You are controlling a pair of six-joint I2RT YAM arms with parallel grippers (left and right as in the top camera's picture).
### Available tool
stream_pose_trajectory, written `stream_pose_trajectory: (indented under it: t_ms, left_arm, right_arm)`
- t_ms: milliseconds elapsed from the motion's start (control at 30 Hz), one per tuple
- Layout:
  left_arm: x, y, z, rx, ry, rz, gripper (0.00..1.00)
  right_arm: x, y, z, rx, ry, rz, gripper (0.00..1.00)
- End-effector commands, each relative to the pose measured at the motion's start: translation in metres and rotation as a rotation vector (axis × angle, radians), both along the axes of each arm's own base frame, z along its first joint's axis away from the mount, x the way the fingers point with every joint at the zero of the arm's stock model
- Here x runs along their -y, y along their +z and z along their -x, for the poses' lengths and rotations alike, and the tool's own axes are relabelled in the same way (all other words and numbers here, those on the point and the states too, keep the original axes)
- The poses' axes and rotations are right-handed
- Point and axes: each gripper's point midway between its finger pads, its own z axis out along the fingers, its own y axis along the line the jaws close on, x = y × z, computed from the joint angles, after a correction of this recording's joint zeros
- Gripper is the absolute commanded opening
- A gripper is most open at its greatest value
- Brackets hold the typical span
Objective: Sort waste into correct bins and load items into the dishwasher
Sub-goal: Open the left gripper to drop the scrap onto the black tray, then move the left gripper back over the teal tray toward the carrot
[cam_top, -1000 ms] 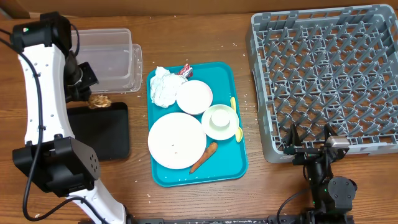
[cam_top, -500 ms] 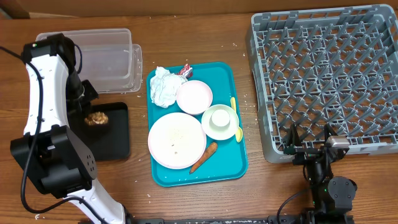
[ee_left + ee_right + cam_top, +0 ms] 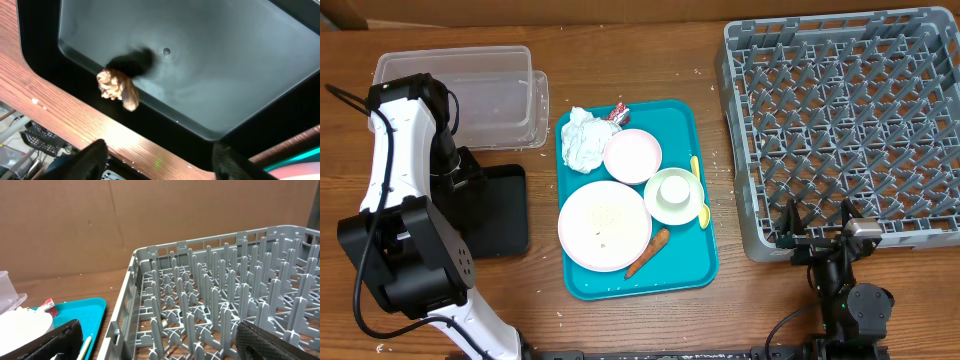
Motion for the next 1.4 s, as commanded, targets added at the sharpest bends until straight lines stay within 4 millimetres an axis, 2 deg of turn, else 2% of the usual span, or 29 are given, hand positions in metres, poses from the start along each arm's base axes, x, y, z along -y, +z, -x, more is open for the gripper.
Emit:
stream_pose_trajectory:
  t_ms: [0, 167, 333, 433, 500, 600, 667, 767, 867, 1000, 1133, 1233, 1267, 1367]
  left_arm:
    - [-0.005, 0.008, 0.000, 0.017, 0.015, -0.021, 0.71]
    - [0.008, 0.024, -0.009, 0.071, 0.002, 0.049, 0.72]
    - [0.038, 0.054, -0.027, 0.202, -0.138, 0.119, 0.71]
    - [0.073, 0.069, -0.032, 0.257, -0.275, 0.160, 0.70]
    - [0.107, 0.077, -0.033, 0.279, -0.391, 0.202, 0.70]
    - [0.151, 0.078, -0.031, 0.272, -0.538, 0.235, 0.69]
    - [0.180, 0.072, -0.028, 0.257, -0.611, 0.254, 0.68]
    - [0.222, 0.061, -0.020, 0.237, -0.703, 0.288, 0.52]
    - [0.264, 0.043, -0.009, 0.214, -0.802, 0.313, 0.52]
    - [0.297, 0.024, 0.003, 0.190, -0.870, 0.321, 0.50]
    - [0.328, 0.001, 0.016, 0.160, -0.958, 0.333, 0.36]
    - [0.347, -0.008, 0.025, 0.148, -1.053, 0.340, 0.38]
    - [0.356, -0.012, 0.028, 0.148, -1.087, 0.344, 0.42]
    - [0.366, -0.017, 0.036, 0.131, -1.136, 0.348, 0.47]
  right_arm:
    - [0.000, -0.001, 0.000, 0.007, 0.001, 0.004, 1.00]
    - [0.000, -0.001, 0.000, 0.007, 0.001, 0.004, 1.00]
    - [0.000, -0.001, 0.000, 0.007, 0.001, 0.004, 1.00]
    - [0.000, -0.001, 0.000, 0.007, 0.001, 0.004, 1.00]
    - [0.000, -0.001, 0.000, 0.007, 0.001, 0.004, 1.00]
    - [0.000, -0.001, 0.000, 0.007, 0.001, 0.004, 1.00]
    - [0.000, -0.001, 0.000, 0.007, 0.001, 0.004, 1.00]
    - [0.000, -0.001, 0.000, 0.007, 0.001, 0.004, 1.00]
    - [0.000, -0.001, 0.000, 0.007, 0.001, 0.004, 1.00]
    - [0.000, -0.001, 0.000, 0.007, 0.001, 0.004, 1.00]
    - [0.000, -0.001, 0.000, 0.007, 0.001, 0.004, 1.00]
    - [0.000, -0.001, 0.000, 0.007, 0.001, 0.004, 1.00]
    - [0.000, -0.001, 0.000, 0.007, 0.001, 0.004, 1.00]
    - [0.000, -0.001, 0.000, 0.007, 0.001, 0.004, 1.00]
